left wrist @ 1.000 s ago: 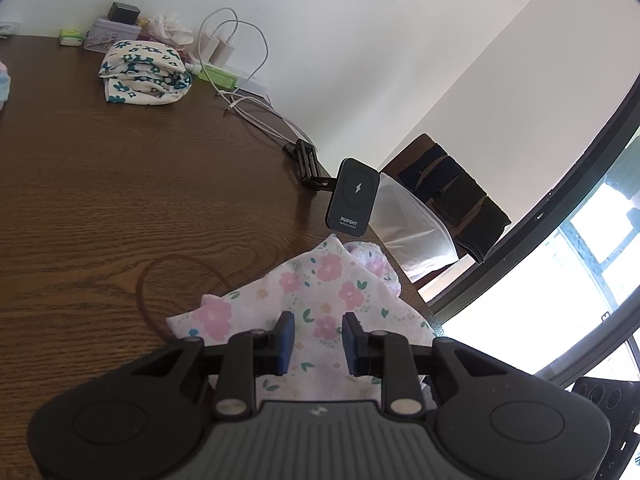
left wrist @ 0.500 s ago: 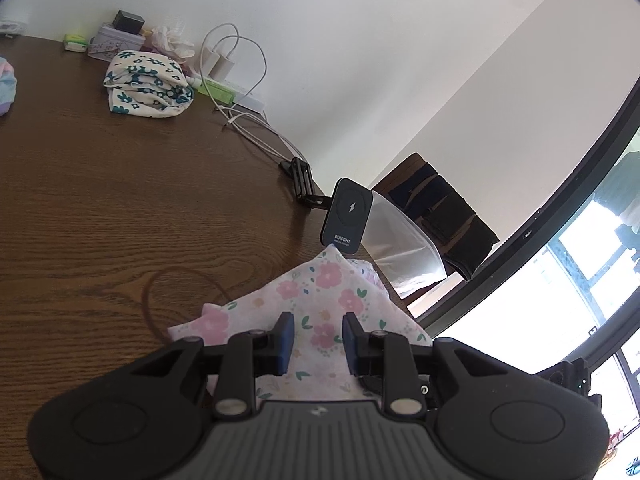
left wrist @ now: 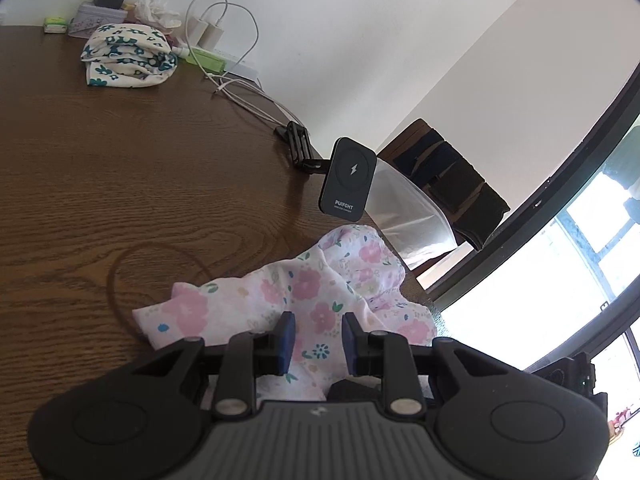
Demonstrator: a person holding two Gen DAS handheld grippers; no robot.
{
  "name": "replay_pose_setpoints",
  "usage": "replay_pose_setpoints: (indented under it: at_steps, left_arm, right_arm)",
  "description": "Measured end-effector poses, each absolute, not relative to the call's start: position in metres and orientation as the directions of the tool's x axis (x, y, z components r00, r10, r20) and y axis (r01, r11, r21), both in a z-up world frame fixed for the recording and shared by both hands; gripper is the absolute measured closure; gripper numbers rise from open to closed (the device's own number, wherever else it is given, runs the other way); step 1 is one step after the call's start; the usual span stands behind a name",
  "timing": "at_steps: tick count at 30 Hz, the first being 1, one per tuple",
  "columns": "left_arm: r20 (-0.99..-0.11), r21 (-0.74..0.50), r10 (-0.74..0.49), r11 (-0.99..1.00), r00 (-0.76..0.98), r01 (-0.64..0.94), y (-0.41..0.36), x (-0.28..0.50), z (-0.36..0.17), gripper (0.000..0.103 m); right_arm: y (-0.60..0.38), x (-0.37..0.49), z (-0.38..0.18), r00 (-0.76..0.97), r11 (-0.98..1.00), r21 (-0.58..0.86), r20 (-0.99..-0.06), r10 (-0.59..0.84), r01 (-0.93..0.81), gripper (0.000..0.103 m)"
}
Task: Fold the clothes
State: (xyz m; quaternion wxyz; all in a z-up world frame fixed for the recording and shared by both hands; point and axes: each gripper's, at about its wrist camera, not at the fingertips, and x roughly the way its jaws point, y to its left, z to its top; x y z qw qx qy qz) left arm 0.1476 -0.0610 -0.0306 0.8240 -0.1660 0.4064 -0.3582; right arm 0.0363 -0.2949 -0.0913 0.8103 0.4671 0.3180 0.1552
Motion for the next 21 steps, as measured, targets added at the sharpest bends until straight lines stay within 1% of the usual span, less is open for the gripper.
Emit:
replay_pose_setpoints:
  at_steps: [2, 3, 5, 7, 8, 9, 10, 11, 12, 13, 14, 15, 16, 18, 21]
  left_arm:
    - [-0.552, -0.561, -0.725, 0.688, 0.411, 0.46, -0.061, 0.148, -0.03, 0.08]
    - [-0.552, -0.561, -0.726, 0.687, 0.41, 0.462, -0.061, 0.148, -0.029, 0.08]
    - [-0.54, -0.56, -0.734, 0.679, 0.412, 0.476, -0.06, 0.147, -0.022, 0.079]
    - [-0.506, -0.555, -0.754, 0.656, 0.418, 0.511, -0.06, 0.146, -0.008, 0.075]
    - [-0.499, -0.539, -0.754, 0.656, 0.426, 0.529, -0.063, 0.147, 0.0, 0.072]
    - [-0.507, -0.515, -0.747, 0.663, 0.431, 0.543, -0.068, 0.149, 0.005, 0.072]
    - [-0.519, -0.489, -0.737, 0.672, 0.433, 0.557, -0.074, 0.15, 0.009, 0.072]
    - [-0.531, -0.462, -0.727, 0.68, 0.436, 0.57, -0.08, 0.152, 0.013, 0.072]
    - [-0.548, -0.44, -0.714, 0.689, 0.436, 0.576, -0.086, 0.155, 0.013, 0.076]
    - [-0.567, -0.427, -0.703, 0.697, 0.43, 0.576, -0.091, 0.159, 0.01, 0.081]
    - [-0.586, -0.417, -0.692, 0.703, 0.421, 0.575, -0.096, 0.163, 0.006, 0.092]
    - [-0.596, -0.417, -0.689, 0.705, 0.413, 0.574, -0.099, 0.166, 0.001, 0.094]
    - [-0.601, -0.421, -0.689, 0.703, 0.404, 0.573, -0.101, 0.169, -0.004, 0.094]
    - [-0.611, -0.428, -0.689, 0.702, 0.39, 0.569, -0.103, 0.174, -0.014, 0.094]
    - [-0.635, -0.434, -0.674, 0.715, 0.376, 0.548, -0.104, 0.18, -0.027, 0.094]
  right_arm:
    - [-0.3, 0.026, -0.077, 0.772, 0.591, 0.806, -0.378, 0.51, 0.004, 0.06]
    - [-0.303, 0.02, -0.068, 0.79, 0.636, 0.772, -0.381, 0.481, -0.014, 0.058]
    - [-0.308, 0.01, -0.051, 0.824, 0.714, 0.698, -0.374, 0.427, -0.053, 0.057]
    - [-0.307, 0.008, -0.036, 0.847, 0.791, 0.602, -0.359, 0.392, -0.111, 0.057]
    - [-0.303, 0.009, -0.029, 0.854, 0.824, 0.551, -0.36, 0.376, -0.131, 0.057]
    - [-0.299, 0.011, -0.024, 0.852, 0.843, 0.516, -0.363, 0.377, -0.153, 0.057]
    - [-0.295, 0.018, -0.022, 0.844, 0.852, 0.493, -0.37, 0.388, -0.176, 0.059]
    - [-0.291, 0.022, -0.022, 0.839, 0.861, 0.472, -0.378, 0.392, -0.189, 0.065]
    - [-0.287, 0.026, -0.022, 0.835, 0.872, 0.446, -0.386, 0.392, -0.203, 0.07]
    - [-0.282, 0.029, -0.022, 0.835, 0.888, 0.405, -0.394, 0.384, -0.217, 0.078]
    - [-0.276, 0.033, -0.023, 0.835, 0.902, 0.364, -0.402, 0.376, -0.232, 0.08]
    - [-0.271, 0.035, -0.024, 0.835, 0.915, 0.32, -0.409, 0.368, -0.247, 0.08]
    - [-0.267, 0.034, -0.026, 0.834, 0.924, 0.276, -0.416, 0.362, -0.264, 0.082]
    - [-0.261, 0.034, -0.034, 0.825, 0.939, 0.203, -0.451, 0.34, -0.276, 0.083]
    - [-0.262, 0.036, -0.047, 0.802, 0.945, 0.176, -0.501, 0.326, -0.274, 0.083]
